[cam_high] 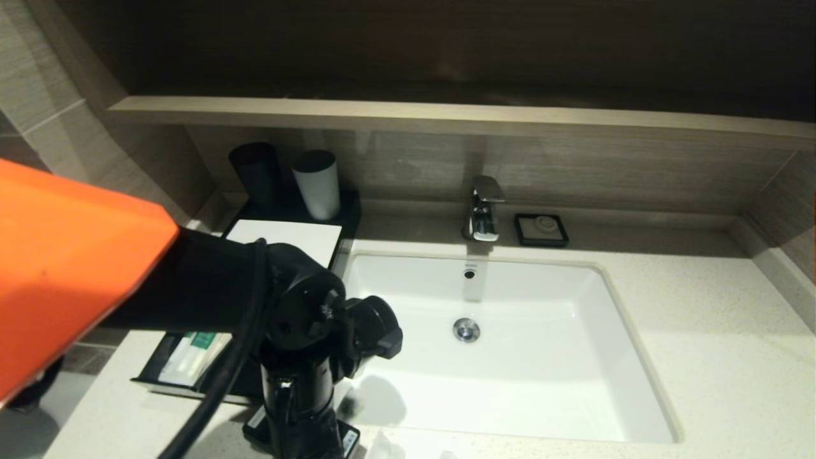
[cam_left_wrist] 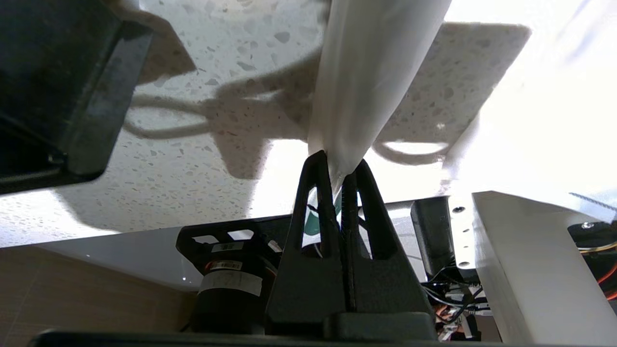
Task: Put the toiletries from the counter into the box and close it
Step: Pick up the bathroom toiletry
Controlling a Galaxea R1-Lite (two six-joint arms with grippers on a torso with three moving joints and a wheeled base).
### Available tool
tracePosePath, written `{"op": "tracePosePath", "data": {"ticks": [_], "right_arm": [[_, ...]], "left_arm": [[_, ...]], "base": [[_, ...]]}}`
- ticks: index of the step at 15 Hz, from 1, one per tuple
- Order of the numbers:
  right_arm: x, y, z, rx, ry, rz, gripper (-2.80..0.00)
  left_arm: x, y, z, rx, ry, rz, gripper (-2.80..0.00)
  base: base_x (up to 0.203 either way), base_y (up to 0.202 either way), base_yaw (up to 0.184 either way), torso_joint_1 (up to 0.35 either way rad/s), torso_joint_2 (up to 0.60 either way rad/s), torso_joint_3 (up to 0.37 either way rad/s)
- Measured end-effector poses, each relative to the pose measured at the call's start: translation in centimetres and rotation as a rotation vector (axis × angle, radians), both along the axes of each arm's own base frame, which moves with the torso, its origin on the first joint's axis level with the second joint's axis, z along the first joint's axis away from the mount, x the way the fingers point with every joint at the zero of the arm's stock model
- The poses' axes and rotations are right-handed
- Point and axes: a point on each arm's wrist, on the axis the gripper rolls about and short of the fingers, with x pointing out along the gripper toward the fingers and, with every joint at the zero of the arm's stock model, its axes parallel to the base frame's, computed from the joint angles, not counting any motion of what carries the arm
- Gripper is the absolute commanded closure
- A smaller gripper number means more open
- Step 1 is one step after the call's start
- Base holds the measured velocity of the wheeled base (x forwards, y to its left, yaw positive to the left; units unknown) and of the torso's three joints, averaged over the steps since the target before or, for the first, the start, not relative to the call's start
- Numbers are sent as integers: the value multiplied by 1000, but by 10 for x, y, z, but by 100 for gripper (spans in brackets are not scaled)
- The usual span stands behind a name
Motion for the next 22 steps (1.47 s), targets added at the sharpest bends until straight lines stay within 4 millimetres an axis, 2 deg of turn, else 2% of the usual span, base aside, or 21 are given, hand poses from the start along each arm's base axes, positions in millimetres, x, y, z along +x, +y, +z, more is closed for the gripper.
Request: {"op": "tracePosePath", "data": {"ticks": [8, 16, 18, 22], "right_arm": [[0, 0, 0, 0, 0, 0, 0], [0, 0, 0, 0, -1, 0, 0], [0, 0, 0, 0, -1, 0, 0], [0, 0, 0, 0, 0, 0, 0]], "left_arm": [[-8, 8, 32, -58, -63, 31, 0], [-21, 33, 87, -80, -148, 86, 0], [-23, 34, 88, -82, -149, 89, 0], [-21, 29, 78, -64, -124, 92, 0]], "base": [[0, 0, 0, 0, 0, 0], [0, 0, 0, 0, 0, 0], [0, 0, 0, 0, 0, 0], [0, 0, 0, 0, 0, 0]]}}
